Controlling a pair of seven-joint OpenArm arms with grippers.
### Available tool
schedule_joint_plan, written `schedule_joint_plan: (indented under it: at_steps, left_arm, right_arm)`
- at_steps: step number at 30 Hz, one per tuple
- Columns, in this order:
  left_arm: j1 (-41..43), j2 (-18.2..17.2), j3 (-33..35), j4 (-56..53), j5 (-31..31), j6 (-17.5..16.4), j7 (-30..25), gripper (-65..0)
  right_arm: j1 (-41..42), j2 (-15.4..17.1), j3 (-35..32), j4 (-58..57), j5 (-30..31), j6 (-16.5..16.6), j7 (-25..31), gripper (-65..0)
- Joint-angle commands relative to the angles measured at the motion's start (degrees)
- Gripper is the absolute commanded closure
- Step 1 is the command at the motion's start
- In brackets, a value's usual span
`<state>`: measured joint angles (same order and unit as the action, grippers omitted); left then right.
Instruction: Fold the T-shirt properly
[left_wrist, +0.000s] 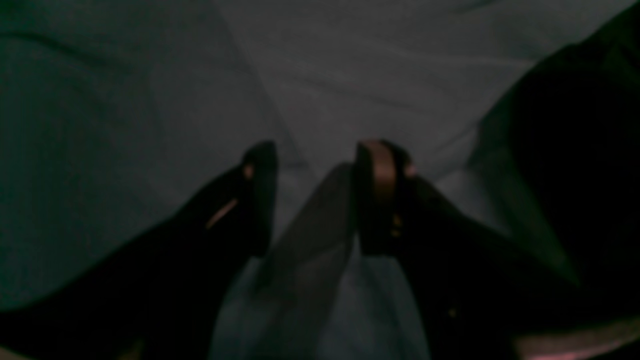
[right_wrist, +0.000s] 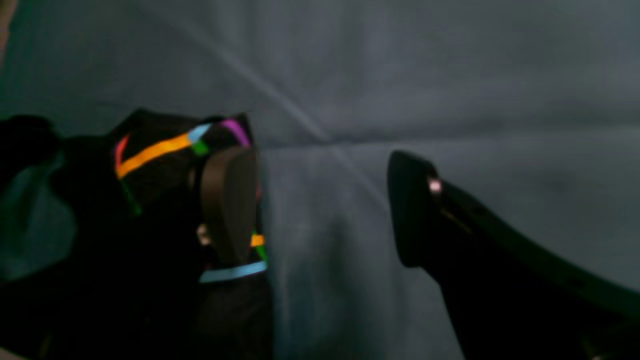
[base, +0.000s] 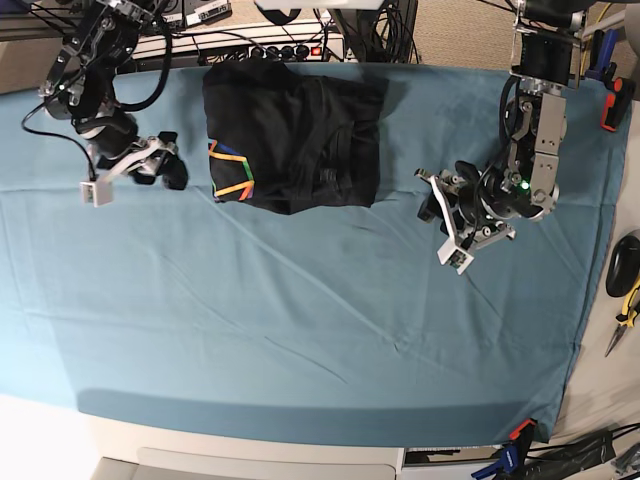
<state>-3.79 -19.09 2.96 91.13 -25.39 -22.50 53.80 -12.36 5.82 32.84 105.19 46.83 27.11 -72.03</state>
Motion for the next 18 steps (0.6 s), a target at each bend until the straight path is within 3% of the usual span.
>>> schedule_joint_plan:
  at_steps: [1, 11, 18]
  left_arm:
    - [-0.4, -0.3, -0.1, 0.7, -0.4, 0.0, 0.6, -25.3]
    - [0.9, 0.2, -0.1, 0.7, -0.4, -0.1, 0.7, -25.3]
    - [1.0, 0.2, -0.1, 0.7, -0.4, 0.0, 0.7, -25.3]
  right_arm:
    - [0.9, 0.8, 0.2, -0.2, 1.9, 0.5, 0.4, -40.2]
    - [6.1, 0.8, -0.8, -6.3, 7.1, 3.3, -1.8, -40.2]
    - [6.7, 0.8, -9.5, -6.7, 7.8, 4.1, -2.5, -40.2]
